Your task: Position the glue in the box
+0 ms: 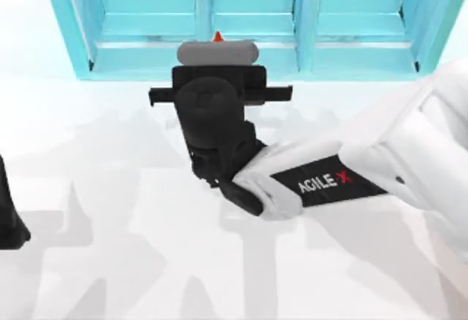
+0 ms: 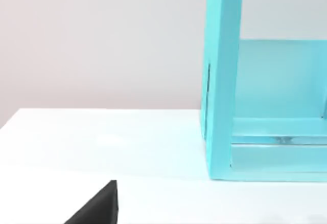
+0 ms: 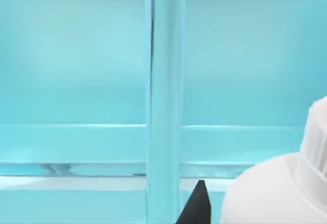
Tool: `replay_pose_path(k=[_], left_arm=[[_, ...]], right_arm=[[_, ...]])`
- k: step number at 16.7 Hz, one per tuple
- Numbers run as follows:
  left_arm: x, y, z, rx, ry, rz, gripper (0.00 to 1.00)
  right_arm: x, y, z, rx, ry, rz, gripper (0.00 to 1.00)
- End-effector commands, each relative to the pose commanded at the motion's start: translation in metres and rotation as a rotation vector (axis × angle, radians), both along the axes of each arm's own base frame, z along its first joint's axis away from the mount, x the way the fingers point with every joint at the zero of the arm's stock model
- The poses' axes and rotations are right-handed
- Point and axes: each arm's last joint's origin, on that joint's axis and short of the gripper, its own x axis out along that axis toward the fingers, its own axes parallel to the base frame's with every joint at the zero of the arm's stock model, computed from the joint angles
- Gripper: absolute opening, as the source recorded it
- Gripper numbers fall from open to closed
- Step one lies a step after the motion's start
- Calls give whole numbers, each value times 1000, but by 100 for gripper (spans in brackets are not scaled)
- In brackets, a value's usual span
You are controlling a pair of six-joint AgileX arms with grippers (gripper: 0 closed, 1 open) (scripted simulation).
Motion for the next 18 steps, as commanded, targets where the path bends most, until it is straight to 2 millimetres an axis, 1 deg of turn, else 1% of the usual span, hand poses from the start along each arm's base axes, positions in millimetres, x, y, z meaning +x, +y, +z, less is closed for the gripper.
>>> replay_pose_path(k=[1, 6, 8, 10, 13, 16, 18], left_arm=[[0, 0, 0, 0, 0, 0, 100], [0, 0, 0, 0, 0, 0, 100], [0, 0, 0, 0, 0, 0, 100], [0, 0, 0, 0, 0, 0, 100], [0, 0, 0, 0, 0, 0, 100], [0, 0, 0, 0, 0, 0, 100], [0, 0, 0, 0, 0, 0, 100]], right_arm=[[-1, 0, 3, 0, 0, 0, 0], [0, 0, 3, 5, -3, -1, 0], [2, 1, 11, 8, -9, 15, 0], [9, -1, 30, 8, -24, 58, 0], [24, -11, 72, -27, -50, 152, 0], [44, -36, 117, -128, -72, 264, 0], [58, -62, 143, -235, -72, 342, 0]])
